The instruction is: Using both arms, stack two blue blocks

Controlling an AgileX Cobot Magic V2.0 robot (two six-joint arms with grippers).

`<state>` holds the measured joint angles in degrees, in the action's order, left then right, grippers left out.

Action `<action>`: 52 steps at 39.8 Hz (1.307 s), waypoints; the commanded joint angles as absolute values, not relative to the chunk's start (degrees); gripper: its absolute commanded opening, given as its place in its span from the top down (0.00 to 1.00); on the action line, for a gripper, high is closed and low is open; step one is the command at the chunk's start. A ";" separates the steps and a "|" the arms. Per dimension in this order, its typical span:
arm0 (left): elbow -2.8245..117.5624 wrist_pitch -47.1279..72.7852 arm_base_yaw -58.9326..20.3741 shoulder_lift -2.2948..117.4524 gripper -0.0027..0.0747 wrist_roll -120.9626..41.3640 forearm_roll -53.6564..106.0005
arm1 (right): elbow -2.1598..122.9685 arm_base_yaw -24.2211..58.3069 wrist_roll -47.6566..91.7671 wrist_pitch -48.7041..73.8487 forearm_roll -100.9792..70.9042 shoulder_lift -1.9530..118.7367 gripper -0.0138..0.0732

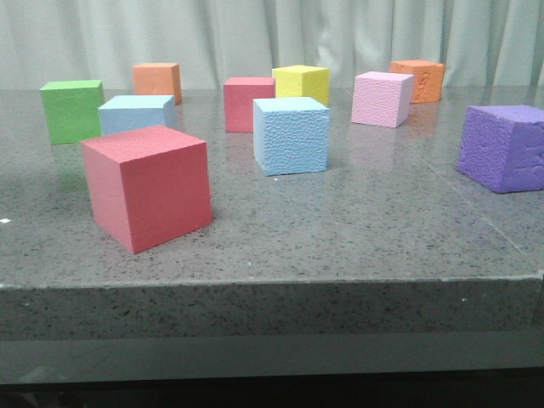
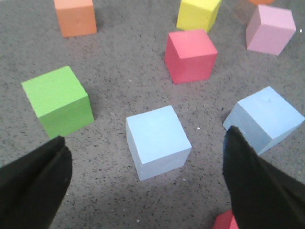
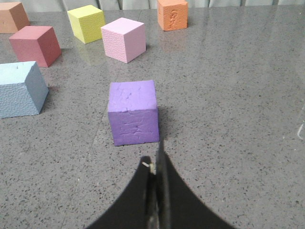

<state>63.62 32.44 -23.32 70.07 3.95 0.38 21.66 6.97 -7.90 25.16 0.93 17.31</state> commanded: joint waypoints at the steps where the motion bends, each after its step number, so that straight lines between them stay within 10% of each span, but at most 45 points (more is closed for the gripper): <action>1: 70.31 32.91 -25.11 73.33 0.17 4.52 0.83 | 23.14 6.67 -7.26 20.54 1.78 17.72 0.92; 24: 93.41 56.02 -26.32 97.28 0.17 19.78 -6.20 | 23.14 6.67 -7.26 20.58 1.78 17.72 0.92; 52: 94.03 54.91 -26.32 102.34 0.17 19.78 -3.20 | 23.14 6.67 -7.26 20.58 1.78 17.72 0.92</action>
